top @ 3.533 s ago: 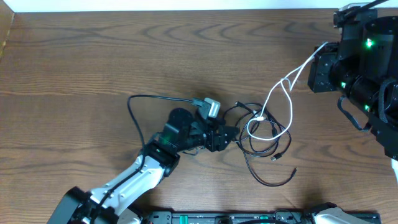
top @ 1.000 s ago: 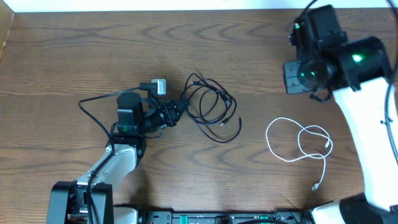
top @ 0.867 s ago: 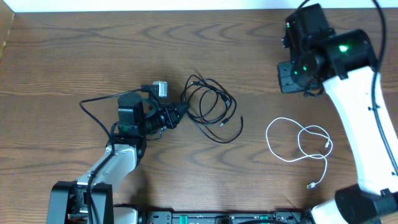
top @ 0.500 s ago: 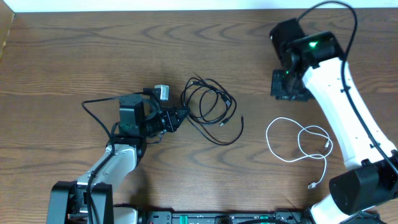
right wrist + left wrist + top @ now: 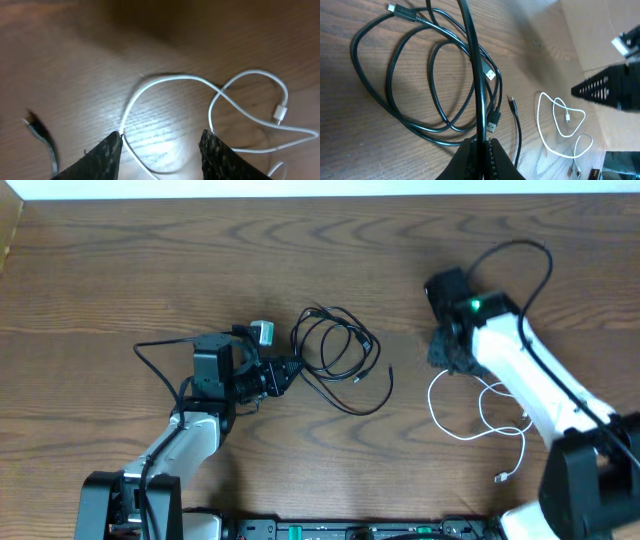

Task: Untangle cables

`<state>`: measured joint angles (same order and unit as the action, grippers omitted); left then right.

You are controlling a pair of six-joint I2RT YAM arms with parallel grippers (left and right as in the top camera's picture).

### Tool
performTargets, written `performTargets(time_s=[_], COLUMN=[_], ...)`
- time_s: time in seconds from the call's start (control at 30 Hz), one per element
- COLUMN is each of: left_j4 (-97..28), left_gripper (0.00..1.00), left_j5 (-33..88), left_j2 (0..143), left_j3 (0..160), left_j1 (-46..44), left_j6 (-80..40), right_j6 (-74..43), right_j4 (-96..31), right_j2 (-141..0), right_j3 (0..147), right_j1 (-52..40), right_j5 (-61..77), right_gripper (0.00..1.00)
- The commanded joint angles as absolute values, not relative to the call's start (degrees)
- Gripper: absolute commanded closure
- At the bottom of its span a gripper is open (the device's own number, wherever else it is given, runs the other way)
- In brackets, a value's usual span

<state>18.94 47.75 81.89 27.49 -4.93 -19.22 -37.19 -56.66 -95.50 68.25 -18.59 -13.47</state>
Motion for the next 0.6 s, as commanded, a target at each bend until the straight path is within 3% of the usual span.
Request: performTargets(time_s=[0.0, 0.2, 0.57], left_j4=[18.48, 18.02, 15.44], left_gripper=[0.92, 0.92, 0.92], left_j5=[48.49, 48.51, 48.69], left_j2=[81.21, 81.21, 81.21], left_j3=[28.18, 28.18, 28.18], left_j1=[-4.84, -4.84, -4.84], left_j6=[-17.56, -17.61, -17.85], right_j6=[-38.41, -50.72, -58.76], right_j4=[-53.04, -52.25, -48.23], right_j2=[-90.32, -89.80, -89.80], right_j3=[61.84, 57.49, 49.15], right_j1=[-18.20, -18.04, -12.34], right_j5=[-14.70, -22.65, -29.41], right_gripper=[0.50, 0.44, 0.24])
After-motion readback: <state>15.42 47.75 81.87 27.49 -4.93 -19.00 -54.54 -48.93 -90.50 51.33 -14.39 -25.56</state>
